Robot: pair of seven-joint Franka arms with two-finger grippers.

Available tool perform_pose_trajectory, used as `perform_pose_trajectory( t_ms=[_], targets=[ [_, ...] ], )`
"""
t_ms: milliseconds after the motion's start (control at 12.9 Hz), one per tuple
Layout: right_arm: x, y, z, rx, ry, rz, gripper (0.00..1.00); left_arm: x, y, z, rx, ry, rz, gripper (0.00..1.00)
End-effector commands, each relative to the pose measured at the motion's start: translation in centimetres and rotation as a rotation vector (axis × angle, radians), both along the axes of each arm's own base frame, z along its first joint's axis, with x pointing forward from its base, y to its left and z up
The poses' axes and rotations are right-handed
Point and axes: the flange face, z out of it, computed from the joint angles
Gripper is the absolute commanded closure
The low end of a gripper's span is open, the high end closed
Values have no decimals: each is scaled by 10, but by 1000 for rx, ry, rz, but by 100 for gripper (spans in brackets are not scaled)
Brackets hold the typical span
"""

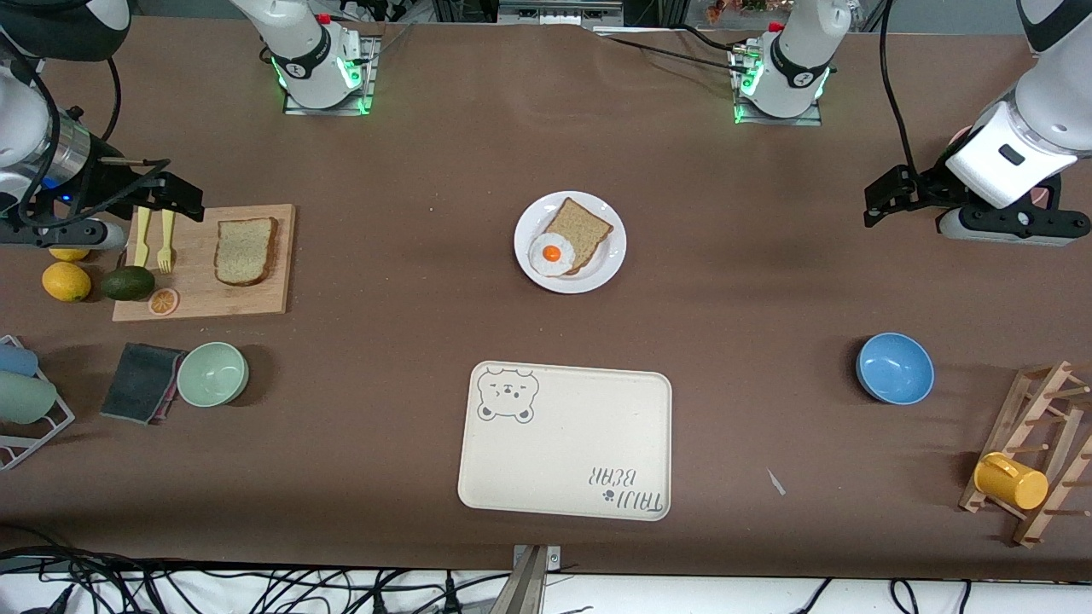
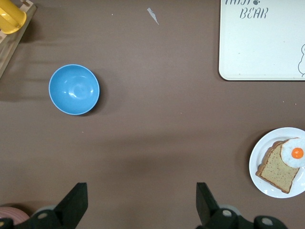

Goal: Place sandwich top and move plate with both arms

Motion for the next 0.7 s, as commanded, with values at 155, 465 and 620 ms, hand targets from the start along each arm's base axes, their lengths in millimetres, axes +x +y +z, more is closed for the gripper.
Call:
perform_pose_trajectory(
  t_ms=[155, 465, 620],
  targets=[
    [0, 2, 6, 4, -11, -21, 0, 4, -1, 5, 31, -6, -8, 0],
    [1, 4, 3, -4, -6, -16, 0, 4, -1, 5, 31, -6, -8, 0],
    [1, 5, 3, -6, -8, -12, 0, 4, -1, 5, 31, -6, -8, 0]
  ],
)
